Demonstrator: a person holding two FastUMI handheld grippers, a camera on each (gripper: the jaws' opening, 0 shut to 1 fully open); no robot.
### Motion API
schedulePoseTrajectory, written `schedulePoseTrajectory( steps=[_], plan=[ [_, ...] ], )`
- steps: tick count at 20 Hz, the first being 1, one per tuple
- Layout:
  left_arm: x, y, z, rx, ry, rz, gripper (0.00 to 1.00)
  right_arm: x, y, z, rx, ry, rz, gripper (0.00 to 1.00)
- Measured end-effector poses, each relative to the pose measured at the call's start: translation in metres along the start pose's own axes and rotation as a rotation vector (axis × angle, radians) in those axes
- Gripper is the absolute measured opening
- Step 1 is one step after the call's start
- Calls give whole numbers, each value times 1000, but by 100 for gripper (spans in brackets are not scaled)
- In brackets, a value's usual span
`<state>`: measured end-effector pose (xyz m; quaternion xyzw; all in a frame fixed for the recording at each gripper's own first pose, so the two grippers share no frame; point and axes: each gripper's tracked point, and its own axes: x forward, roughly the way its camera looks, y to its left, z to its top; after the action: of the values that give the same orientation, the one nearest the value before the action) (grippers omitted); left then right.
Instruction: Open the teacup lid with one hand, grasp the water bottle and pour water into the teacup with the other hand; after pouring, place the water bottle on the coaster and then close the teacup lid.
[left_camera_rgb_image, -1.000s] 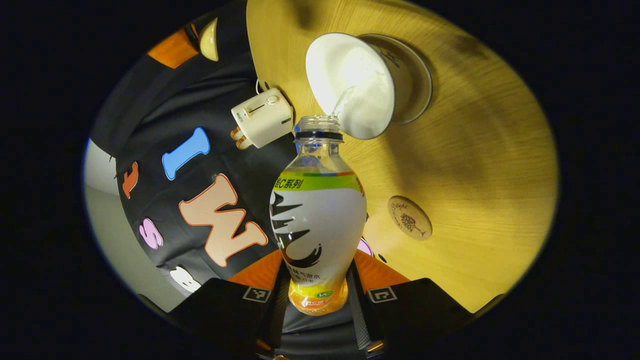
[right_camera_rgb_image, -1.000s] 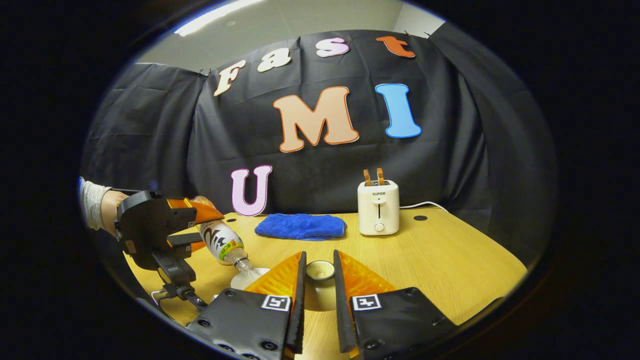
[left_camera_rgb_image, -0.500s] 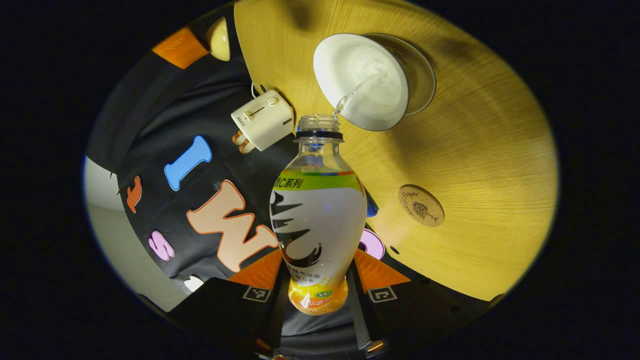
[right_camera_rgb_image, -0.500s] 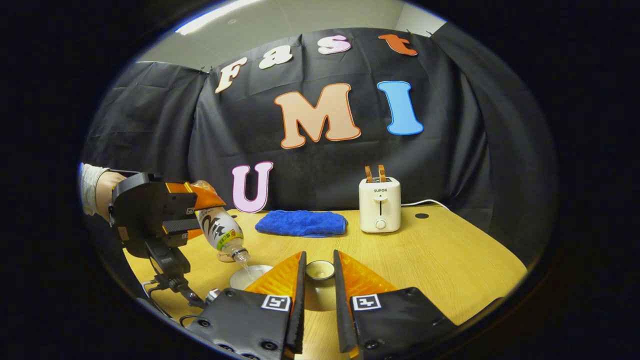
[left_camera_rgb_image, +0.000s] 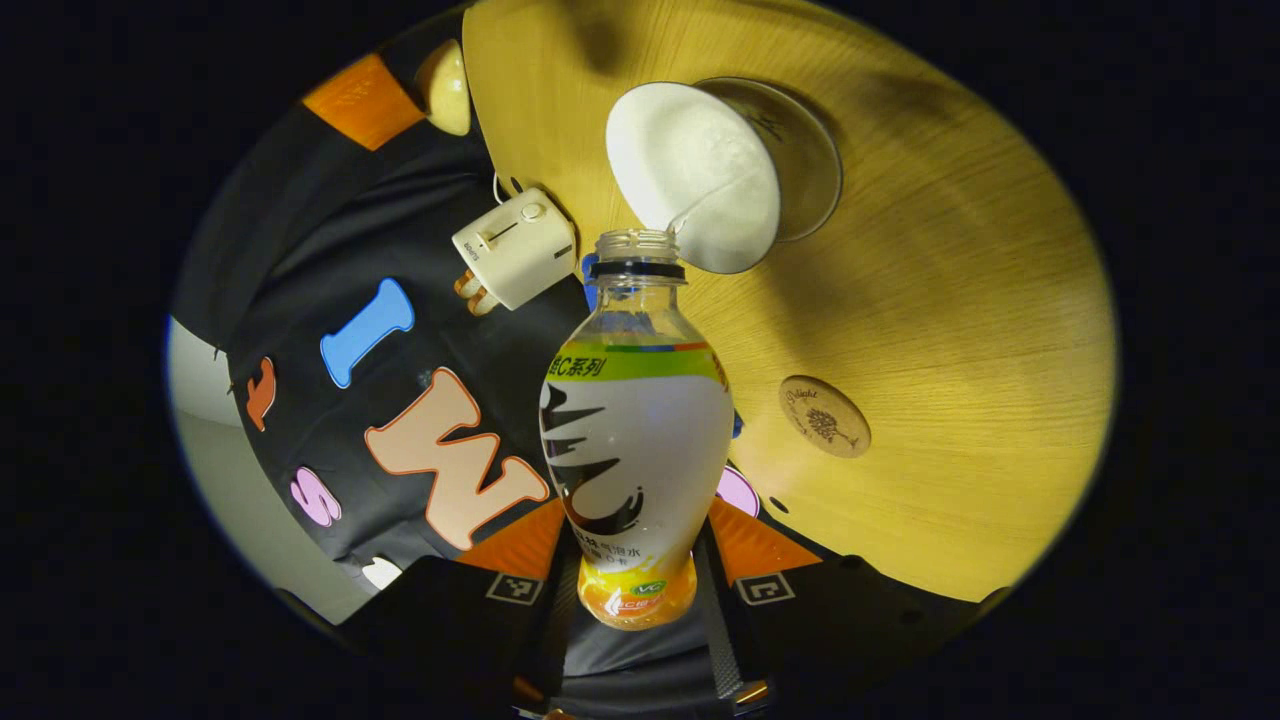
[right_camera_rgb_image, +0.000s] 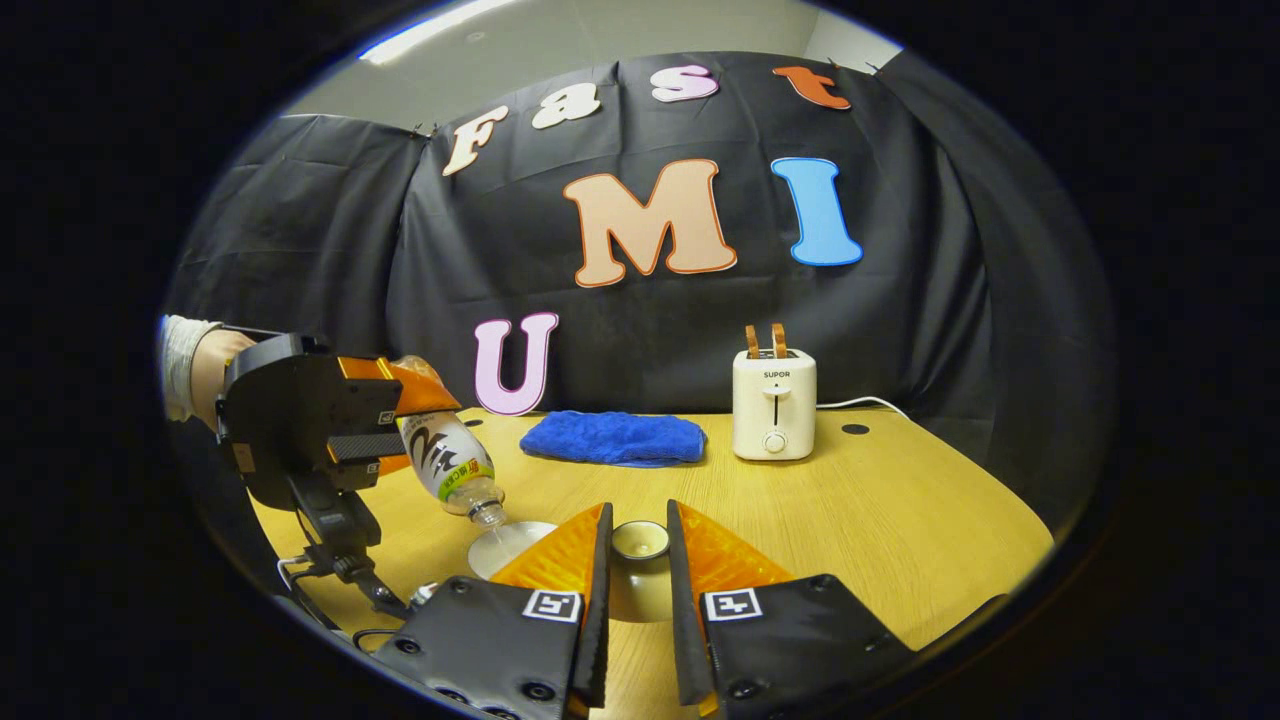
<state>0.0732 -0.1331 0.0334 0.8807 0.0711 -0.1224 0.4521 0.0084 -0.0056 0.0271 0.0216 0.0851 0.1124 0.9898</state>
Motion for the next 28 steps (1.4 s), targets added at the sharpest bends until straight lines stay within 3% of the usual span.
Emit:
schedulePoseTrajectory(
  steps=[5, 14, 16, 18, 24, 25, 28],
  plan=[
    [2, -29, 5, -150, -38, -72, 54, 1, 4, -3, 1, 6, 9, 30],
    [-9, -41, 29, -586, -176, -130, 54, 3, 5, -5, 1, 13, 11, 33],
    [-5, -30, 31, -714, -214, -90, 53, 4, 3, -6, 1, 15, 7, 29],
    [-3, -24, 24, -869, -230, -59, 54, 3, 3, -5, 3, 14, 6, 31],
    [-8, -18, 6, -1330, -278, -67, 54, 3, 6, -3, 13, 10, 13, 31],
    [-8, -16, 3, -1404, -285, -70, 51, 2, 7, -3, 15, 10, 18, 28],
    [-5, -15, -6, -1620, -319, -90, 54, 0, 11, -2, 3, 6, 25, 30]
  ],
)
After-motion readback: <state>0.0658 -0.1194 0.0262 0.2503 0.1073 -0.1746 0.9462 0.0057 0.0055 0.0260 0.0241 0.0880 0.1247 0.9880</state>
